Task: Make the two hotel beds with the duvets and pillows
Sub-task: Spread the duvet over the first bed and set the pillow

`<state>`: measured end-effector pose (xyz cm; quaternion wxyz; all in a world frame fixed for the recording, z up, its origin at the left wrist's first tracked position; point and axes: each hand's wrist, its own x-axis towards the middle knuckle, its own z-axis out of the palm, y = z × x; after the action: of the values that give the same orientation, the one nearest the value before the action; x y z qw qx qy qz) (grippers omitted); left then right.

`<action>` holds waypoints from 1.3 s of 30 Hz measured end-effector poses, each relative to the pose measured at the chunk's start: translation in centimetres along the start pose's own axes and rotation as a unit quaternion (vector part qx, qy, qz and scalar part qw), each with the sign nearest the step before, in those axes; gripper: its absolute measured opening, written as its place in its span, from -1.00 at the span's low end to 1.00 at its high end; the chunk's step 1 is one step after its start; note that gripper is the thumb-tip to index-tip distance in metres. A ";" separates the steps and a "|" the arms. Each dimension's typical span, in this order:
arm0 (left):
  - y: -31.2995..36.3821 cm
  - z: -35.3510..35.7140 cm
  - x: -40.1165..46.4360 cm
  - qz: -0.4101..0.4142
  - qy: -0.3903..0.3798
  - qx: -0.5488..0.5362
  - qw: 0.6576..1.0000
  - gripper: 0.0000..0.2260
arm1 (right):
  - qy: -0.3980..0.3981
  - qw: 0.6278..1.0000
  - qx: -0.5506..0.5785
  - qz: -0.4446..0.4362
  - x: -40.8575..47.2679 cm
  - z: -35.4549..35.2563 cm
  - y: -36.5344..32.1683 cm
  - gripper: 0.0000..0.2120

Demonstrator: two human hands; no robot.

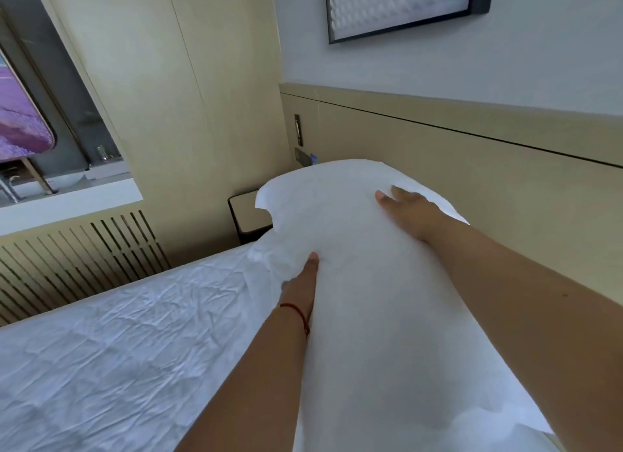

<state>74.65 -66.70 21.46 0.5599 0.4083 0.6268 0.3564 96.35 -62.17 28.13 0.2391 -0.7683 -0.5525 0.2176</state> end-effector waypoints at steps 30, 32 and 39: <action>4.6 7.4 -0.7 0.120 0.110 0.207 0.965 -0.20 | 0.023 0.988 0.155 0.005 6.6 -2.6 5.8 -0.12; 5.6 7.6 -0.5 0.120 0.115 0.214 0.963 -0.20 | 0.074 0.988 0.133 0.036 7.7 -4.4 4.7 -0.27; 4.9 9.2 -0.3 0.222 0.153 0.397 0.877 -0.30 | -0.015 0.998 -0.037 0.050 5.9 0.6 8.1 -0.24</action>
<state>84.32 -65.04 24.95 0.1538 0.6652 0.6863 0.2509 103.79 -58.75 22.32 0.1907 -0.8001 -0.5245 0.2200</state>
